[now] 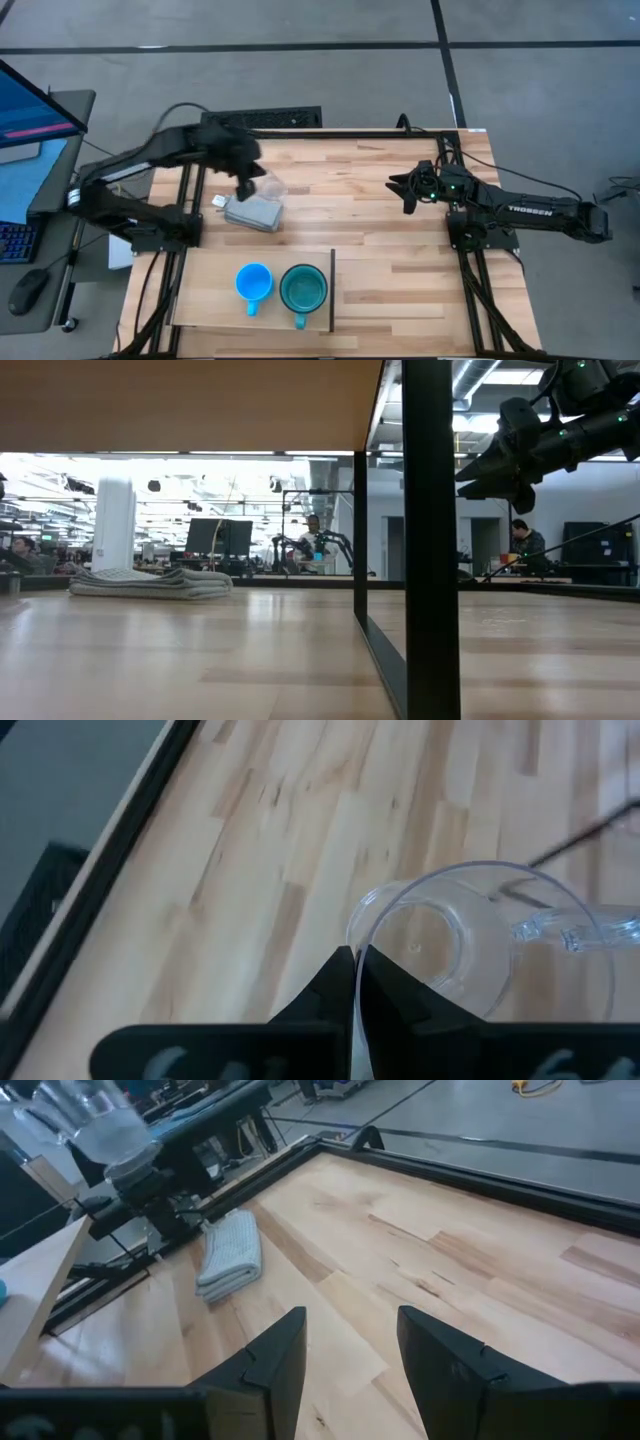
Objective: Stack small to large cups/mugs on shelf
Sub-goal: Put the transparent mug on the shelf
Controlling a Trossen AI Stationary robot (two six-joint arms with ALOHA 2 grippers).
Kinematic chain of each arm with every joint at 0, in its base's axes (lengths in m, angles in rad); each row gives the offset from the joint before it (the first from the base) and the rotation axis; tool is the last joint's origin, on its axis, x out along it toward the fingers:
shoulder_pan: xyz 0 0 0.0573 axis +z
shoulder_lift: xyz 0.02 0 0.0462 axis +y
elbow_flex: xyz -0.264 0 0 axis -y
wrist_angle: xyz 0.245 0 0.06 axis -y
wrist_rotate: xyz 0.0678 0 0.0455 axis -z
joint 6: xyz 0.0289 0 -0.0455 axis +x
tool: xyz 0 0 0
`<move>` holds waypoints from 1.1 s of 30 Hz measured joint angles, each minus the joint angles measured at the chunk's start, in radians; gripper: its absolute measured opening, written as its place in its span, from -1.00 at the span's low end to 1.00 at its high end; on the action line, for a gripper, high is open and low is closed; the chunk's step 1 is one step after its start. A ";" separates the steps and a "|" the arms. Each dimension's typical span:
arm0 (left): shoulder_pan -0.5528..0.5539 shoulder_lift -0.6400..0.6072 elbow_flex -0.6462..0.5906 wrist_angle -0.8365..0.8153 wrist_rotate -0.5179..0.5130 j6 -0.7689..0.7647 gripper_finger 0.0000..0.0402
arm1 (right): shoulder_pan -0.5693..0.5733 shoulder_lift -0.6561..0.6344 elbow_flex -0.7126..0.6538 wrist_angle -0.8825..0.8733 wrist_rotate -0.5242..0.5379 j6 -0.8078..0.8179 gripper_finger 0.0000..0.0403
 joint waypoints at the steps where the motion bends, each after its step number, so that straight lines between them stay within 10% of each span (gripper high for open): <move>1: 0.000 -0.028 0.000 -0.036 0.000 -0.010 -1.00 | 0.000 0.000 0.000 0.000 0.000 0.008 -0.11; 19: -0.242 -0.273 0.000 -0.489 0.092 -0.133 -1.00 | 0.000 0.000 0.000 -0.003 0.004 0.009 -0.11; 33: -0.656 -0.236 0.000 -0.481 -0.097 -0.265 -1.00 | 0.000 0.000 0.000 0.004 0.003 0.009 -0.11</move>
